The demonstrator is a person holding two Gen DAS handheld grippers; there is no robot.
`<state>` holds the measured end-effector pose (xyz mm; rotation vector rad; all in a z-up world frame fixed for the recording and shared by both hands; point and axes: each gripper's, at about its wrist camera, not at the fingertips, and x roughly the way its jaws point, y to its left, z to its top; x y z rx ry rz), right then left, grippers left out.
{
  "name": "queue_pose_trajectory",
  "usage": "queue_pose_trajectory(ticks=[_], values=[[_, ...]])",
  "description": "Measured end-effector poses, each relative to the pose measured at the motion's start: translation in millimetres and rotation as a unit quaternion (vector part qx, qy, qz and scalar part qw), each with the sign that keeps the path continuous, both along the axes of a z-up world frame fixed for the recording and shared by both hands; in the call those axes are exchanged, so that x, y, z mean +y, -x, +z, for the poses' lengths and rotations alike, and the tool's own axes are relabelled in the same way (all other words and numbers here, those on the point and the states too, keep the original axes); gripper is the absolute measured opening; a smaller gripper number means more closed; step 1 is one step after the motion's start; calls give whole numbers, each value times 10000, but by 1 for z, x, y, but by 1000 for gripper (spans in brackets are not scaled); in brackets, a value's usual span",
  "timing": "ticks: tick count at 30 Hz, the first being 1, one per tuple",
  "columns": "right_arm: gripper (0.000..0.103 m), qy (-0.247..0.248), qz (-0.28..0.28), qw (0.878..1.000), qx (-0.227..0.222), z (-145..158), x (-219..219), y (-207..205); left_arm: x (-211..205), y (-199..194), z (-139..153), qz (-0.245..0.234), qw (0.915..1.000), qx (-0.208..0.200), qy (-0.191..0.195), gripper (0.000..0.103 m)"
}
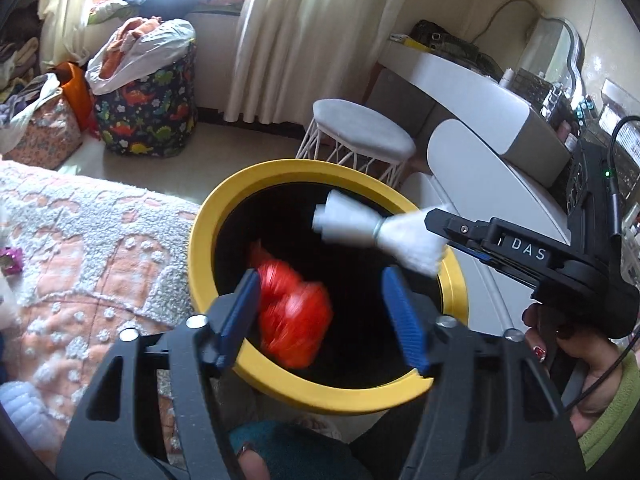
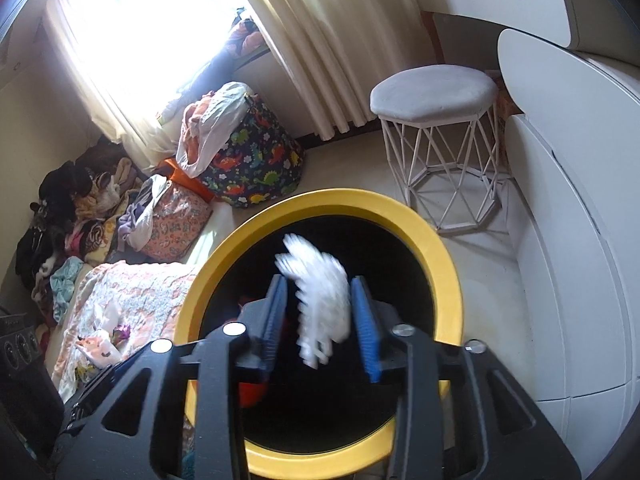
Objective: Collect trash
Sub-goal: 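Open the left gripper over the bin while the right gripper releases the foam net, then move both open grippers back to the trash pile on the bed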
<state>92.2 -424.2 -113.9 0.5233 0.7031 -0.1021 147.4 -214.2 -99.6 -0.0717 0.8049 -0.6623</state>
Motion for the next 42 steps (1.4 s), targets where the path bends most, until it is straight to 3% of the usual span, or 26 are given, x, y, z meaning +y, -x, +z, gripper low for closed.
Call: queue_pose_trajectory(ticks=[2,6,17,23,32,42], values=[[46,25,-61,10000,-49,1,-2,1,5,3,4,113,9999,-110,-1,73],[55,129,-97,9997,-204,6,0,3,15,9,16,297,9989,-352,30,91],[69,539,256,9943,-880,30,23,12,44,21,39,822,9937,-763,64,92],[71,701,484,9902,-1104,40,39,15,66,28,51,1068,9896,-965,78,92],[75,737,959,9827,-1404,57,72,21,109,39,72,1600,9789,-1255,179,92],[80,860,1625,9696,-1613,69,118,28,157,44,75,2132,9676,-1332,229,92]])
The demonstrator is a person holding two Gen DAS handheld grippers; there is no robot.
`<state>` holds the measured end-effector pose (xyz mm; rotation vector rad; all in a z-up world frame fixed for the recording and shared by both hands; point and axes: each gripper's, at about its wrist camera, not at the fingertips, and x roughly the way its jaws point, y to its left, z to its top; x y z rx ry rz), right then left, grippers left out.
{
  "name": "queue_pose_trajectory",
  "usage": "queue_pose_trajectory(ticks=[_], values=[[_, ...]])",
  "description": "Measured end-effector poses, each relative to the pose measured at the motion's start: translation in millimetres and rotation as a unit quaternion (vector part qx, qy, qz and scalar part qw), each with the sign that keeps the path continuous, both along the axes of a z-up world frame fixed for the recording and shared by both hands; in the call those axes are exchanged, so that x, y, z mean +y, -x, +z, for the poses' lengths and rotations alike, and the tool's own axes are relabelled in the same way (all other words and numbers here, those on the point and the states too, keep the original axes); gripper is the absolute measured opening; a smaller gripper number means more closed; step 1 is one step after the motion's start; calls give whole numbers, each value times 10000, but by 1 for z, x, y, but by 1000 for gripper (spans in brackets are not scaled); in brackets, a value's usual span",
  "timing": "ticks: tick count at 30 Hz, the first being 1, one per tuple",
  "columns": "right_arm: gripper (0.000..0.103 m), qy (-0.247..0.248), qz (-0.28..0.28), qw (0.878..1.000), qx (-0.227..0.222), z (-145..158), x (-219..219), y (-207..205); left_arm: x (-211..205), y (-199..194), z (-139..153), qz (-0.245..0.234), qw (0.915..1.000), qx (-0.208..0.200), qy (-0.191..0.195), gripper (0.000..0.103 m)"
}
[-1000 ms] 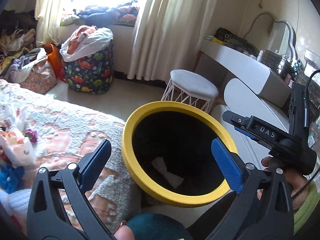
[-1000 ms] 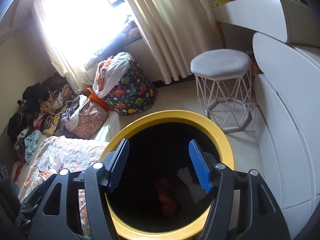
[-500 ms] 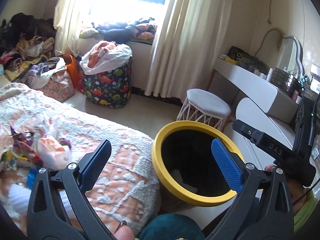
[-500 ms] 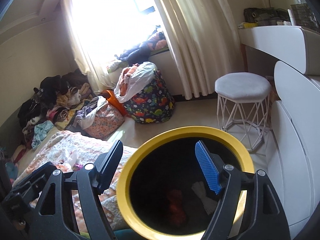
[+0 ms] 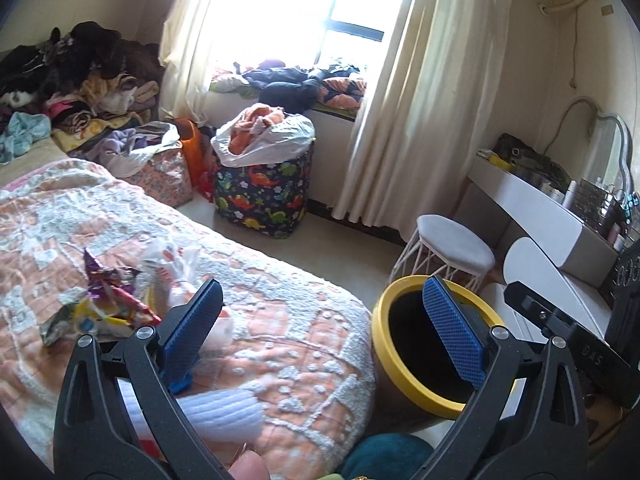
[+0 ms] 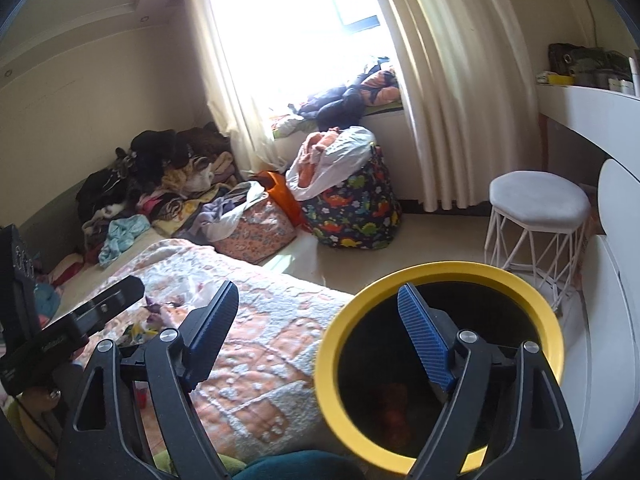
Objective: Collect trash
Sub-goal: 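Move both open grippers back to the trash pile on the bed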
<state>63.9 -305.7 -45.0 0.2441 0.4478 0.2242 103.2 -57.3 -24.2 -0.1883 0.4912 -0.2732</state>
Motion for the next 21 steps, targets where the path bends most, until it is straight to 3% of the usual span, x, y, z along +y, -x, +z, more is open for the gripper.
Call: queue_pose_trajectory(ticks=[21], values=[[86,285,917,9954,37,-2,69,11,91,5,-4,957,9953,6,127,92]])
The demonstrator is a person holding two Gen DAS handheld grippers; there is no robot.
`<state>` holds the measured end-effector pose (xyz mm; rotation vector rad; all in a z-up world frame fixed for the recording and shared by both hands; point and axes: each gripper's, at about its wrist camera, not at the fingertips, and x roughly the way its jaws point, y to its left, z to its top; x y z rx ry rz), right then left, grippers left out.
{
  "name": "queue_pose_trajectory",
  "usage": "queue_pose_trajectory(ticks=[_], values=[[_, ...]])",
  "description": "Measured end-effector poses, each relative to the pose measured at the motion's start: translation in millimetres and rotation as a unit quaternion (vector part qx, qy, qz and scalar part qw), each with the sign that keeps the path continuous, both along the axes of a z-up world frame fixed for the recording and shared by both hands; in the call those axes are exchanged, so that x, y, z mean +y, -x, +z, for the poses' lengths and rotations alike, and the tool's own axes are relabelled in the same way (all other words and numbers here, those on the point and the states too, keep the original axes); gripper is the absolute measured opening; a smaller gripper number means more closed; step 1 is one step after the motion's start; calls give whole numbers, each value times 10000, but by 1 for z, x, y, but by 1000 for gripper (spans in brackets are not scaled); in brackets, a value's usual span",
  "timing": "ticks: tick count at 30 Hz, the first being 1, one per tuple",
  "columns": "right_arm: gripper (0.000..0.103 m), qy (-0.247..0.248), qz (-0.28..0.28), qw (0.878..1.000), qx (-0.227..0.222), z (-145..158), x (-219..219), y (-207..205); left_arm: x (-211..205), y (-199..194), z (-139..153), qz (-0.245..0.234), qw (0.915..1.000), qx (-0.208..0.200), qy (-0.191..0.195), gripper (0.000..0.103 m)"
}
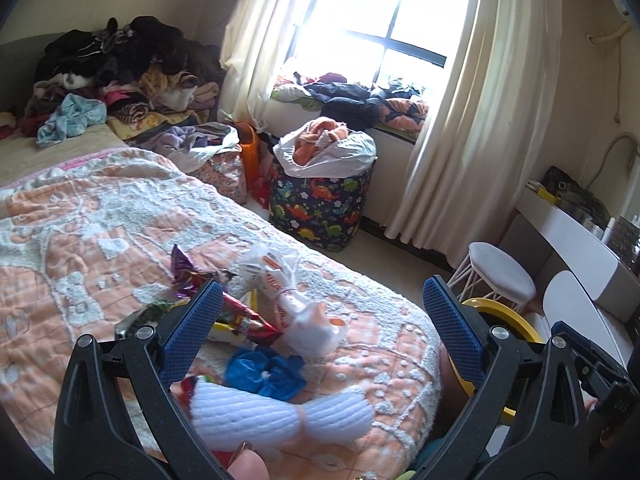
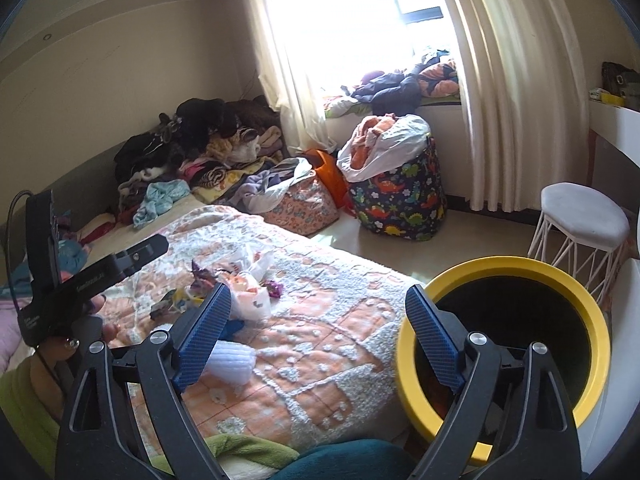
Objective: Collect trash
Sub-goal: 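Move both open grippers back to the trash pile on the bed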
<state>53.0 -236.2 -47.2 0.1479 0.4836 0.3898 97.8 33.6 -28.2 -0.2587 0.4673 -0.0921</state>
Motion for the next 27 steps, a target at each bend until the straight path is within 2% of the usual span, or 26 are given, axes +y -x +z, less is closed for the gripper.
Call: queue_pose_trajectory(ticks=[17,27], values=[[87,482,936,9941,249,-14,69,-6,64,6,-14,629,9975,259,186,92],[87,823,1383,9860,446,-30,100,-15,103,13,-33,918,9936,616,241,92]])
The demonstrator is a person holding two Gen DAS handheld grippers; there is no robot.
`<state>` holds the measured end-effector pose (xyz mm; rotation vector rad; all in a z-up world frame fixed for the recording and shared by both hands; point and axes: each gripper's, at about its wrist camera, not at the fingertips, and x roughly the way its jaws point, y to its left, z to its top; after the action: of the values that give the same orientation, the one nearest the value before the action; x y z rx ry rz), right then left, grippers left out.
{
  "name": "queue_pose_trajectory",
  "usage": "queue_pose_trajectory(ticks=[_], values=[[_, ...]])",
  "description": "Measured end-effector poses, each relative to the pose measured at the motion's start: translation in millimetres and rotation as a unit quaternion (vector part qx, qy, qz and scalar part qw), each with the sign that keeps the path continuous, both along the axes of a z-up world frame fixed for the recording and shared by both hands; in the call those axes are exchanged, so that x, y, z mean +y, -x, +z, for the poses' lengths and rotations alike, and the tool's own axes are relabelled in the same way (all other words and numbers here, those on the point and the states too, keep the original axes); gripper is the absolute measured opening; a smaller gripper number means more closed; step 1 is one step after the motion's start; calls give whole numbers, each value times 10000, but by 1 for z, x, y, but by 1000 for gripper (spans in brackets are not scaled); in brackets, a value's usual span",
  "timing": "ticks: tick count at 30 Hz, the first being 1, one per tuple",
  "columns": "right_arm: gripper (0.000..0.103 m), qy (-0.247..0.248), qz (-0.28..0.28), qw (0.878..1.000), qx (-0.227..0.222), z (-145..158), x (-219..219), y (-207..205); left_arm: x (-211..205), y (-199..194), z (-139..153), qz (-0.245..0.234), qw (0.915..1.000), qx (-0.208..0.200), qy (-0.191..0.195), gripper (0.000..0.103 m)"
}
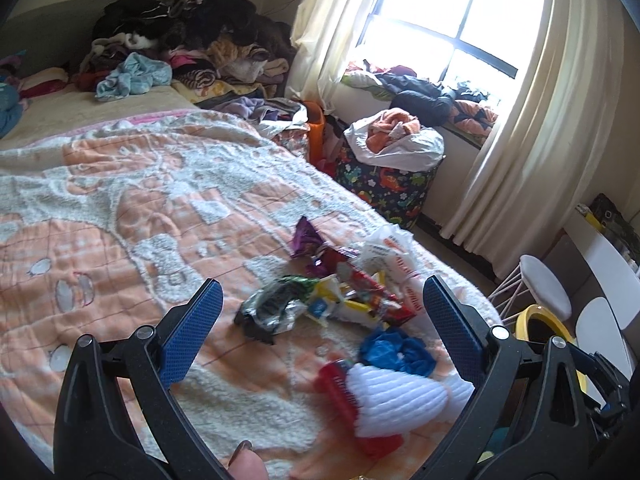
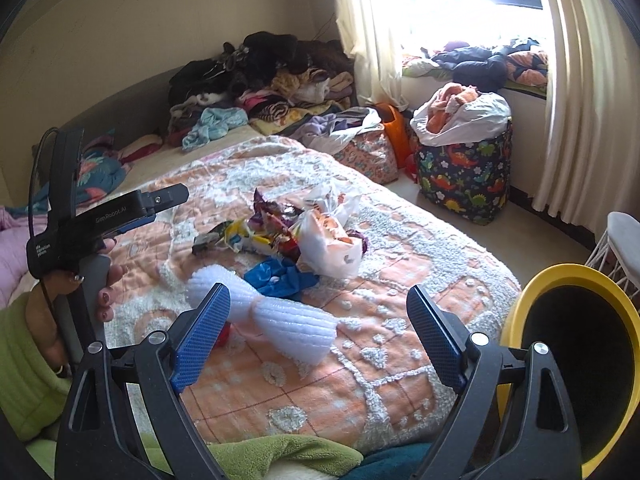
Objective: Collect trash
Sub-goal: 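Move both open grippers back to the trash pile on the bed, then grasp the black snack wrapper with the left gripper while the right gripper grasps the white foam net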
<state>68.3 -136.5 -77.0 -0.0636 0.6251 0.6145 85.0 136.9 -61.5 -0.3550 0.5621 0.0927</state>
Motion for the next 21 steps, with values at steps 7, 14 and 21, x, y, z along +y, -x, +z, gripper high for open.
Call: queue_pose_trajectory(ticks=[7,14,21], values=[[87,499,403,9979,113,-16,24,-13,25,-10,-26,-26,9988,471,150,92],[87,914,728,9931,115,-27,46,-23,33,-30,-45,-454,9956,793,214,91],[87,1564,1029,9823,88,-42,70,-31,34,-52,-53,-819,9921,941,127,81]])
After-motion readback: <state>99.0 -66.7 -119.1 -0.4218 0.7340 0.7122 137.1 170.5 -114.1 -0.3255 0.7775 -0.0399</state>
